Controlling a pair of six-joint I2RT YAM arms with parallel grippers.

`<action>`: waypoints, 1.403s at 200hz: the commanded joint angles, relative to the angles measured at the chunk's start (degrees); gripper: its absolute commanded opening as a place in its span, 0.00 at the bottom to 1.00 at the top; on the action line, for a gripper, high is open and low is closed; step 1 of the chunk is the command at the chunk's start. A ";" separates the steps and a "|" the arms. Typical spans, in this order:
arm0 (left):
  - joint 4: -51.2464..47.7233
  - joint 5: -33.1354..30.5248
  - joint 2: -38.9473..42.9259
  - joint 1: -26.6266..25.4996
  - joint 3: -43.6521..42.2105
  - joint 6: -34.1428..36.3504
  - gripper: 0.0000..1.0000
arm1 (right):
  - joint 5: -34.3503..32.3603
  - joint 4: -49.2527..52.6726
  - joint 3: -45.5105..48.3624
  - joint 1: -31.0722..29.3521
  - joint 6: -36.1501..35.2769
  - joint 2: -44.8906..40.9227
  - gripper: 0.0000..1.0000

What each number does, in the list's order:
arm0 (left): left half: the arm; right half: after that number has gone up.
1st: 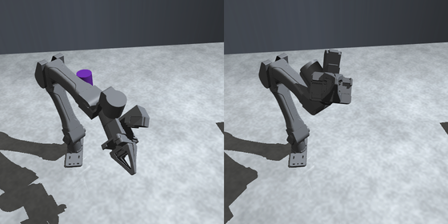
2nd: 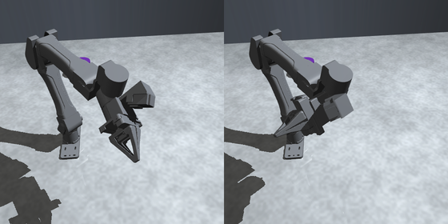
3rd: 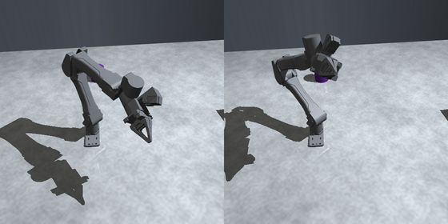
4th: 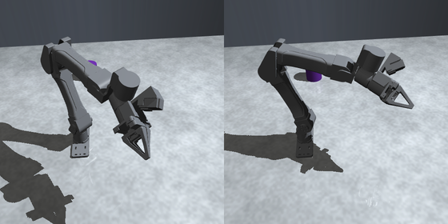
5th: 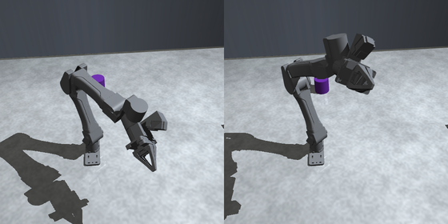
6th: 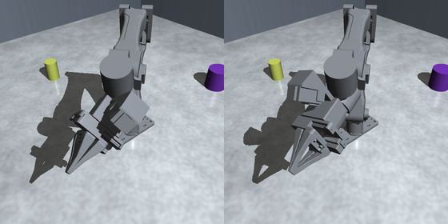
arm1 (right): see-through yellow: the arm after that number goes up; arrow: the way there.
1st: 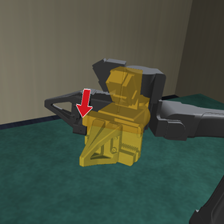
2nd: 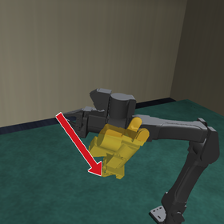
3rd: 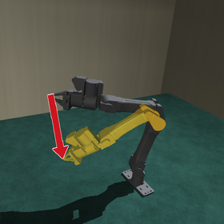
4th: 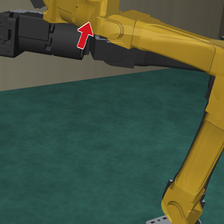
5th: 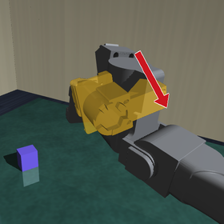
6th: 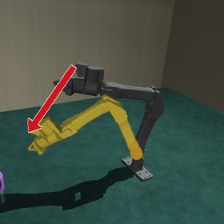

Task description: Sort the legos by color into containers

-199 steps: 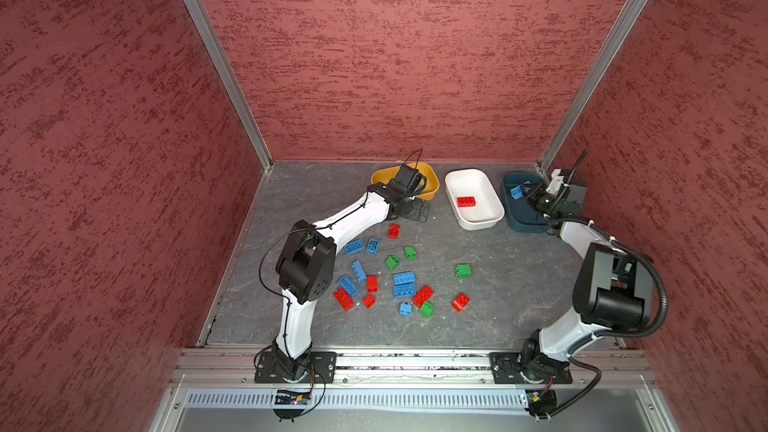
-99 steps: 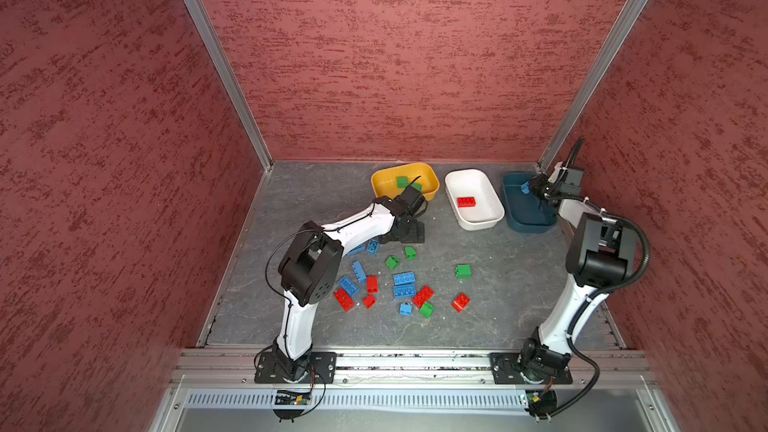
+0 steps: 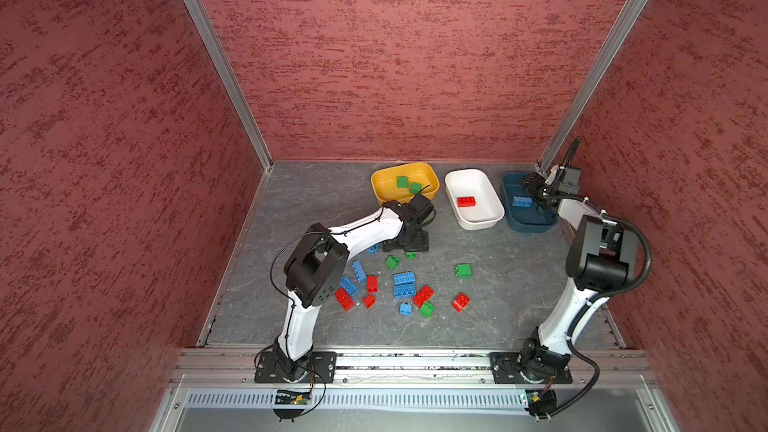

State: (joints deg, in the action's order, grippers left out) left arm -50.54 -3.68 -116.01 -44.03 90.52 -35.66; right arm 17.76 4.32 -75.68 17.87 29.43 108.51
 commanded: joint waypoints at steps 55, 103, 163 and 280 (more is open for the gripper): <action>-2.77 -0.09 -5.52 -2.31 3.86 -2.30 0.80 | -3.50 -7.55 15.95 -10.09 6.53 -19.04 0.99; -4.15 -2.20 -7.43 -2.39 4.25 -2.40 0.73 | -2.63 -3.49 15.06 -14.91 3.99 -19.65 0.99; -3.62 -5.07 -11.24 -2.22 7.88 -1.81 0.62 | -4.06 -1.27 12.84 -16.04 1.08 -19.14 0.99; 4.03 -4.20 -6.38 -0.41 2.66 0.33 0.27 | -8.12 4.45 18.29 -25.15 -3.85 -23.18 0.99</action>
State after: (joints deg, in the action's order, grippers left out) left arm -50.83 -7.94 -125.03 -45.89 95.68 -35.55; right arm 12.25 7.27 -59.13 -5.04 26.37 88.55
